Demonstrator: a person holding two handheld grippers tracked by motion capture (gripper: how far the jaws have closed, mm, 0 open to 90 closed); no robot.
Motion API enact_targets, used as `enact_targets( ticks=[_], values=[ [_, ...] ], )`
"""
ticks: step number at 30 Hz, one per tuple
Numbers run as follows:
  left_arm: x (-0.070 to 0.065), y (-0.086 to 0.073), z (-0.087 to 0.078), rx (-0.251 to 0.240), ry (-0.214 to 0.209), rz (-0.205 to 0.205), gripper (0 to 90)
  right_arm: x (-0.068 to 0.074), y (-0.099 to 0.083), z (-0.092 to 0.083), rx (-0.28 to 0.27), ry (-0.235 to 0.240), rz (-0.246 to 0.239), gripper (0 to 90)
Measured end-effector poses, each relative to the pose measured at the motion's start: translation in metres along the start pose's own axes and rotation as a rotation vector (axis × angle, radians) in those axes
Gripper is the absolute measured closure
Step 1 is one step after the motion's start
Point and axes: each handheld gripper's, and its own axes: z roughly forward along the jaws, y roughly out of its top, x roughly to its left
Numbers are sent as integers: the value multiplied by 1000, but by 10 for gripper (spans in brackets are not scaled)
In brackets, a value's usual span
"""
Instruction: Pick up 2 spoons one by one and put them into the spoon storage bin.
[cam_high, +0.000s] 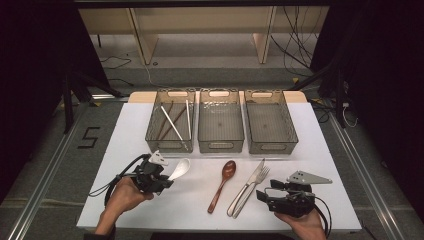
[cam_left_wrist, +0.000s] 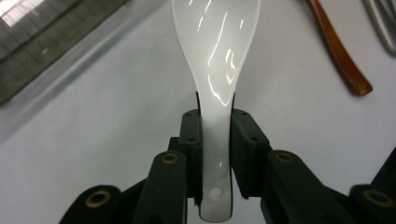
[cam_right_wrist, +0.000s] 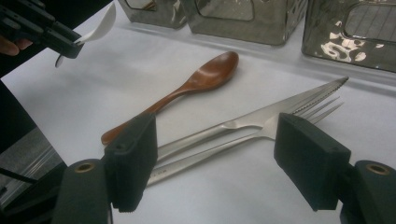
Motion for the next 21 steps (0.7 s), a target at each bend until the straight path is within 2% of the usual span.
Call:
enact_targets(
  ticks=[7,12,18,21],
  values=[
    [0,18,-1,-69,-6,-22,754,1,0,0,-9,3,-1,309],
    [0,32,3,-94,-13,-23,753,1,0,-1,-14,5,-2,309],
    [1,41,7,-127,-14,-47,753,0,0,-3,-27,6,-3,309],
    [2,45,9,-149,-29,-63,753,0,0,-2,-29,7,-7,307]
  ],
)
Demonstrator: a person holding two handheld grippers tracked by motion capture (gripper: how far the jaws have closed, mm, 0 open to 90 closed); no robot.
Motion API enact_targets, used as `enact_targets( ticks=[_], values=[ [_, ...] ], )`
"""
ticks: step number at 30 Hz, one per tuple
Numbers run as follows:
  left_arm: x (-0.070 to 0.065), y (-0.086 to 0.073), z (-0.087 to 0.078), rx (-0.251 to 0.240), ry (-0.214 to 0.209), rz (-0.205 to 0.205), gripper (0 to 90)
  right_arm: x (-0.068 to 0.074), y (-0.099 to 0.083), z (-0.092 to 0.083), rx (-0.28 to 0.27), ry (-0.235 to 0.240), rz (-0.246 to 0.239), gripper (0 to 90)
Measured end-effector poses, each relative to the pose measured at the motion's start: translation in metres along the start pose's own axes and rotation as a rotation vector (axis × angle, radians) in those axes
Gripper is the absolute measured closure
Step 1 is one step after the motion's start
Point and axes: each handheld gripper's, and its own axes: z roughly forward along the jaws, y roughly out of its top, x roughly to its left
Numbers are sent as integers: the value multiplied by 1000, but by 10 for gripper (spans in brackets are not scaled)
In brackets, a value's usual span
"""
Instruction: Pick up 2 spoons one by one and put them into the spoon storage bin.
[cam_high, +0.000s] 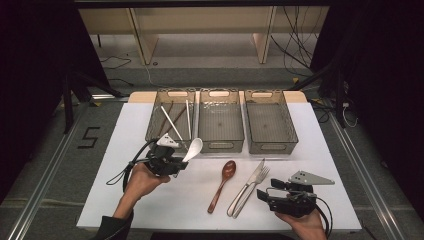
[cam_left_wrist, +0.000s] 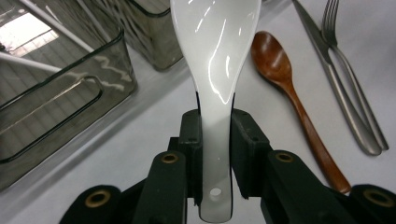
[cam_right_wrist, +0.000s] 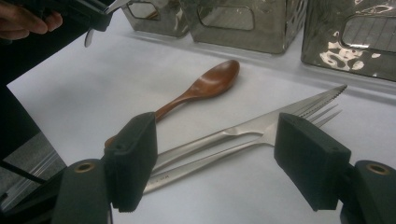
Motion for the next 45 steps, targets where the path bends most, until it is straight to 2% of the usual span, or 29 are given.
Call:
enact_targets(
  ticks=[5,13,19,25,29,41,45],
  values=[
    [1,11,3,-18,12,6,753,1,0,0,-7,3,-3,306],
    [4,33,7,-73,7,-19,753,1,-1,0,-14,7,-8,296],
    [5,49,13,-87,15,-10,753,1,-1,-1,-19,8,-8,292],
    [7,63,23,-83,19,-8,753,2,-1,0,-21,8,-8,286],
    [10,73,29,-101,29,-13,752,2,0,-1,-28,7,-11,278],
    [16,100,42,-85,61,-1,752,4,0,-2,-50,10,-31,242],
    [19,105,48,-80,67,-10,752,4,-1,-2,-54,9,-37,236]
  ],
)
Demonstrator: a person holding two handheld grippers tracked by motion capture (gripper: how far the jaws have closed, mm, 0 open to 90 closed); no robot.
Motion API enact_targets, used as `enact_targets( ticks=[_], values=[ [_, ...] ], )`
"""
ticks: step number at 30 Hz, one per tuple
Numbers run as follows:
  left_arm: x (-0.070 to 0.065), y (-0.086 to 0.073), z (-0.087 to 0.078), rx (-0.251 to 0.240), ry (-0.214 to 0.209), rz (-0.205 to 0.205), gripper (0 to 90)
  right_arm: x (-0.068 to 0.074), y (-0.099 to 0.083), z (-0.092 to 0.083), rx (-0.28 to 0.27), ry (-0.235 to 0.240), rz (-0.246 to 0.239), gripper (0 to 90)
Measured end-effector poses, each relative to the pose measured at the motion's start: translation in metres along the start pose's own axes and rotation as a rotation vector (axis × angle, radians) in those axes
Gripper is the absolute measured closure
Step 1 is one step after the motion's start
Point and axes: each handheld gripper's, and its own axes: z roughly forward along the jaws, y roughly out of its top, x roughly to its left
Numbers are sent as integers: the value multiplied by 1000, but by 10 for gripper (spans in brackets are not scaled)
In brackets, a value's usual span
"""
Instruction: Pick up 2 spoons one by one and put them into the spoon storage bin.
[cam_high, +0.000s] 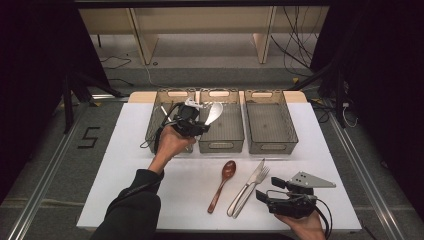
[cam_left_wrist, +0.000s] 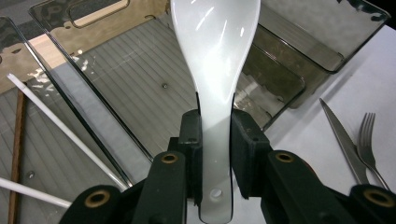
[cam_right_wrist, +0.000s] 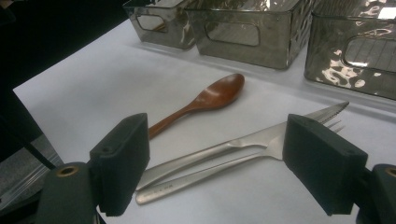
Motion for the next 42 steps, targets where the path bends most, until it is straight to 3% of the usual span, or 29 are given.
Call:
enact_targets(
  ticks=[17,27,31,38,39,42],
  values=[
    [11,6,25,19,14,-47,751,0,-1,2,11,6,-1,236],
    [7,8,37,44,23,-46,749,0,-1,2,12,7,0,238],
    [9,7,39,46,9,-71,747,0,-1,1,9,9,-1,239],
    [7,5,47,70,12,-64,740,1,-1,2,14,15,-4,241],
    [7,5,48,69,13,-70,721,1,-1,2,15,16,-3,241],
    [5,8,46,85,22,-67,531,1,-1,2,15,17,-5,243]
  ],
)
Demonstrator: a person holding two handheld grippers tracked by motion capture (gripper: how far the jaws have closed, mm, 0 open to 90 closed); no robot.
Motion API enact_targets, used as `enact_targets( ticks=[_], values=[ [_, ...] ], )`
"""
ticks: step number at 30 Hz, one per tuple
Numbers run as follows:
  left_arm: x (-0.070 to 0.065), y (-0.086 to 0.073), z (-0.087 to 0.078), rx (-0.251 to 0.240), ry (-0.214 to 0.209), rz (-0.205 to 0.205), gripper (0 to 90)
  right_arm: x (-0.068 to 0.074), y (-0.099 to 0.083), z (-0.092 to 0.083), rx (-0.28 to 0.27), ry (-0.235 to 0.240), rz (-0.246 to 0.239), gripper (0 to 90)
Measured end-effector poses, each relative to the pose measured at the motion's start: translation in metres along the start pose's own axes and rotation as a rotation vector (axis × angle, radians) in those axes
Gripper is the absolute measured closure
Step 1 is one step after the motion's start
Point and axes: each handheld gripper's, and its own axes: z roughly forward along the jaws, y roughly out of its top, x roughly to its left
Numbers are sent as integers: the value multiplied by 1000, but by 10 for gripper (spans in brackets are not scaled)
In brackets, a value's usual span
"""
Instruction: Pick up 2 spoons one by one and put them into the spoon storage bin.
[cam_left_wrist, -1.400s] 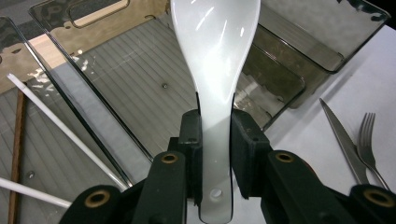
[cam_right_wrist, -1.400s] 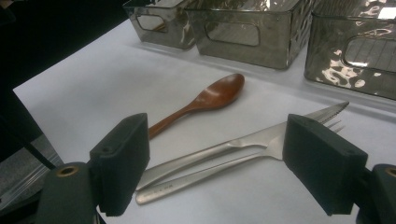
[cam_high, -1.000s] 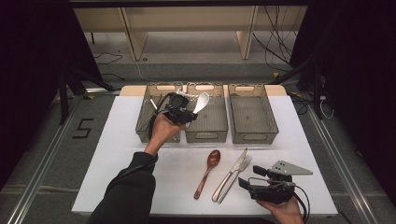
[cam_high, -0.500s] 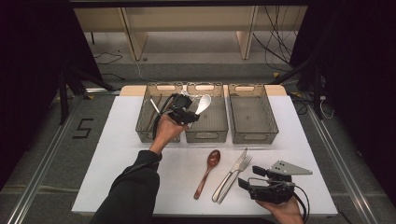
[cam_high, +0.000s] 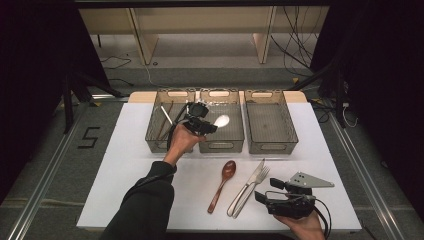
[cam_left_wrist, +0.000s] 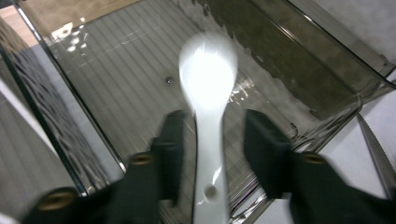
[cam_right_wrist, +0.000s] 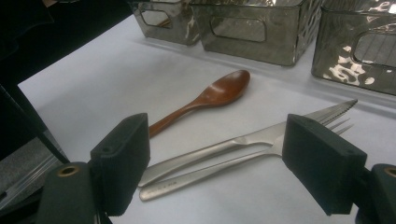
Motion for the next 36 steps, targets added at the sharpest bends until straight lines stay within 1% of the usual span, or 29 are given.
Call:
enact_targets(
  ticks=[2,5,7,9,10,13,17,19,25,26,28,30,33,35,36],
  values=[
    [-2,1,-2,3,-9,1,493,0,0,0,0,0,1,243],
    [-4,1,-6,28,-26,2,436,0,0,0,-1,0,1,243],
    [-7,0,-9,34,-32,2,397,1,0,0,-1,-1,1,243],
    [-10,-1,-13,32,-45,-6,360,0,0,0,-2,-3,1,243],
    [-11,-2,-16,30,-43,1,338,0,0,0,-3,-3,1,243],
    [-15,-7,-25,9,-48,-4,292,0,0,-1,-6,-4,1,243],
    [-20,-17,-39,-34,-63,-16,267,1,0,-1,-5,-5,3,243],
    [-23,-24,-45,-45,-74,-11,253,0,0,-1,-2,-6,1,243],
    [-31,-46,-57,-91,-126,-6,220,1,1,-1,-5,-10,2,243],
    [-32,-50,-58,-95,-129,-8,219,1,1,-1,-6,-10,2,243],
    [-35,-56,-59,-98,-141,-3,217,1,0,-1,-6,-11,3,243],
    [-37,-62,-60,-94,-143,5,217,2,0,-1,-4,-10,3,243],
    [-38,-71,-61,-105,-157,-8,217,2,0,0,-5,-10,1,243],
    [-39,-75,-63,-98,-169,-8,217,2,0,0,-4,-9,1,243],
    [-40,-77,-63,-96,-166,-3,217,2,0,0,-3,-10,2,243]
  ],
)
